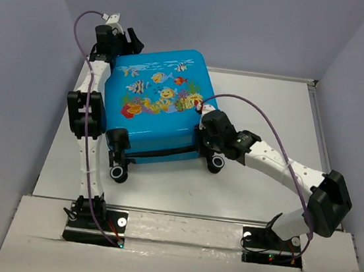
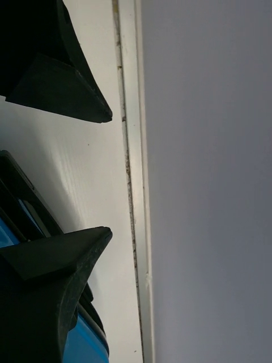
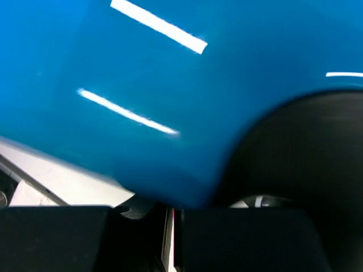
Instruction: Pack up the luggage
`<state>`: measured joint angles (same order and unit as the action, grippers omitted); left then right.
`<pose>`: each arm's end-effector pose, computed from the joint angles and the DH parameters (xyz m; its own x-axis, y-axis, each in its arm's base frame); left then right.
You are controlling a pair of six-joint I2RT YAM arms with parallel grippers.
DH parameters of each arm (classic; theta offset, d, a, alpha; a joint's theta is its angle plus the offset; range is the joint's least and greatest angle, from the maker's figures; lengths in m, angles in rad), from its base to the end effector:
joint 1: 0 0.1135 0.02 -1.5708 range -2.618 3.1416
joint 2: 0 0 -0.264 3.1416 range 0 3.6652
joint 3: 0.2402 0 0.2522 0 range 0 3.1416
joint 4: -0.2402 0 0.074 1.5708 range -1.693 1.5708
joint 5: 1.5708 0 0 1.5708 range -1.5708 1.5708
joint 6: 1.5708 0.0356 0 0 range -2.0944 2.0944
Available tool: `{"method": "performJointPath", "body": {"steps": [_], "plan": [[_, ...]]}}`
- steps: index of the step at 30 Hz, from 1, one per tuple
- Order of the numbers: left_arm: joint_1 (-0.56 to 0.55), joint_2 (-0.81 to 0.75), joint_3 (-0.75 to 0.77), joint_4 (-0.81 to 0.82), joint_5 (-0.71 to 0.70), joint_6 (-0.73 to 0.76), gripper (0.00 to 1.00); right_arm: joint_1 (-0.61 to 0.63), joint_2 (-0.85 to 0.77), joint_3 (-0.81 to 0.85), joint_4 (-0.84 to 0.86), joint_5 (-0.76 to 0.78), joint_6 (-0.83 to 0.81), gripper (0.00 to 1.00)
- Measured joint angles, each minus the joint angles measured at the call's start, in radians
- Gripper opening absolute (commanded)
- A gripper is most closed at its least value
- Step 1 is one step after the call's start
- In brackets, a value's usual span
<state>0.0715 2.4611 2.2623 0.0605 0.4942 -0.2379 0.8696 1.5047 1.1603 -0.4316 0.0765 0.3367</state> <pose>0.5812 0.0247 0.2755 -0.2292 -0.2244 -0.9471 0.3619 0.8837 -0.2970 0.2160 0.2516 0.2740 -0.6666 -0.2788 -0.6913 -0.5365 0.8233 0.1853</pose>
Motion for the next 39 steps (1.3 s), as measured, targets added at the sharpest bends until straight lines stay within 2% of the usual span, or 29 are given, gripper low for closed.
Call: {"method": "performJointPath", "body": {"steps": [4,10,14,17,19,21,22,23,25,26,29,31,33,36,37,39], "plan": [[0.003,-0.146,-0.243,0.092,-0.073,-0.026,0.86,-0.105,-0.04,-0.018,-0.017,-0.035,-0.002,0.07],[0.003,-0.545,-0.802,0.275,-0.202,-0.104,0.84,-0.289,-0.036,-0.012,-0.033,-0.123,-0.02,0.07],[-0.04,-0.783,-1.062,0.34,-0.265,-0.153,0.83,-0.371,0.054,0.077,-0.034,-0.144,-0.025,0.09],[-0.115,-0.99,-1.261,0.412,-0.359,-0.159,0.82,-0.414,0.154,0.187,-0.041,-0.166,-0.027,0.12],[-0.21,-1.139,-1.389,0.393,-0.391,-0.199,0.82,-0.432,0.256,0.299,-0.047,-0.212,-0.024,0.17],[-0.313,-1.252,-1.475,0.38,-0.407,-0.213,0.82,-0.439,0.328,0.388,-0.069,-0.257,-0.018,0.23],[-0.369,-1.324,-1.521,0.361,-0.416,-0.223,0.81,-0.447,0.407,0.494,-0.1,-0.3,-0.011,0.33],[-0.408,-1.4,-1.561,0.337,-0.423,-0.24,0.82,-0.458,0.478,0.595,-0.11,-0.352,0.011,0.37],[-0.439,-1.519,-1.632,0.274,-0.43,-0.279,0.82,-0.463,0.586,0.747,-0.076,-0.46,0.06,0.43],[-0.442,-1.556,-1.649,0.248,-0.429,-0.287,0.82,-0.46,0.631,0.818,-0.05,-0.504,0.079,0.44],[-0.447,-1.653,-1.637,0.124,-0.447,-0.309,0.87,-0.45,0.62,0.818,-0.006,-0.537,0.111,0.45],[-0.448,-1.649,-1.548,-0.026,-0.486,-0.297,0.89,-0.445,0.525,0.711,0.012,-0.519,0.111,0.45],[-0.449,-1.597,-1.432,-0.124,-0.521,-0.277,0.9,-0.443,0.391,0.58,0.026,-0.492,0.109,0.5],[-0.43,-1.444,-1.199,-0.195,-0.563,-0.235,0.9,-0.433,0.114,0.281,0.105,-0.462,0.102,0.68],[-0.412,-1.399,-1.142,-0.204,-0.568,-0.223,0.9,-0.43,0.04,0.219,0.108,-0.46,0.104,0.81],[-0.341,-1.331,-1.039,-0.23,-0.545,-0.203,0.91,-0.401,-0.097,0.091,0.154,-0.476,0.079,0.91]]}}
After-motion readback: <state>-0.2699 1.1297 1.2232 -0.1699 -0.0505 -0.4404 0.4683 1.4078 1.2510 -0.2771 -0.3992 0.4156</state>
